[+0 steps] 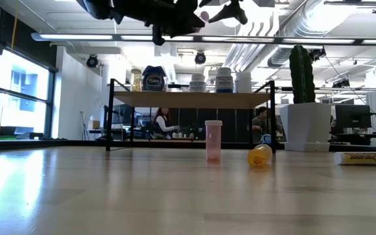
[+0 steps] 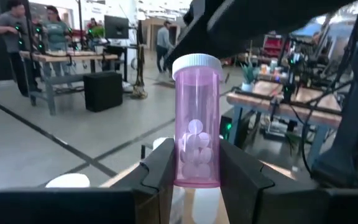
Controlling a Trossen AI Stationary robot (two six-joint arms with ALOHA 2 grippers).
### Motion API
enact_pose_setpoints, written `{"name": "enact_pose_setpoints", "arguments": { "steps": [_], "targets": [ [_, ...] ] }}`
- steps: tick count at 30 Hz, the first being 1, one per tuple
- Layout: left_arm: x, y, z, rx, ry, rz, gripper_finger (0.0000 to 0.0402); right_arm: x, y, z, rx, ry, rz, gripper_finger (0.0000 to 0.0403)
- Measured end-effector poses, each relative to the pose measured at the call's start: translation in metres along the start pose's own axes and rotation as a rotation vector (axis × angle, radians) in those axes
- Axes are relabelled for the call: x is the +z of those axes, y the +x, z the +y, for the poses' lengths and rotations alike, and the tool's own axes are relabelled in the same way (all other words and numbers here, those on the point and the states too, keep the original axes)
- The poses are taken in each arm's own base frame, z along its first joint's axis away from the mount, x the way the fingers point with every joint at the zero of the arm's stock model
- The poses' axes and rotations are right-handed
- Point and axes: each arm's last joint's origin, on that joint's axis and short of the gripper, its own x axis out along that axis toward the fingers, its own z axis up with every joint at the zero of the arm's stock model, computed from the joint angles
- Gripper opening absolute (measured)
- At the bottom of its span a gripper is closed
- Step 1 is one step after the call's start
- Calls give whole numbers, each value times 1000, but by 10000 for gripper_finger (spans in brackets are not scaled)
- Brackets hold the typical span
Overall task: Pick and place medicine bottles onto shelf by color
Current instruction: Put the pink pill bottle on the shelf
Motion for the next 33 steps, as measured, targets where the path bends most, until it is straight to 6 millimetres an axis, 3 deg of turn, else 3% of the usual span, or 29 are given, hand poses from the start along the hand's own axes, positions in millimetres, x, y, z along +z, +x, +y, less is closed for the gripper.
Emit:
{"name": "enact_pose_setpoints", "arguments": {
  "steps": [10,25,33],
  "targets": [
    [4,0,0,10,22,-39,92,-1,15,0,-3,-41,6,228],
    [4,0,1,37,64,-38,95,-1,15,1,4,-43,4,99],
    [1,0,2,50,75,-9,120,-1,15,0,0,-43,9,102]
  ]
}}
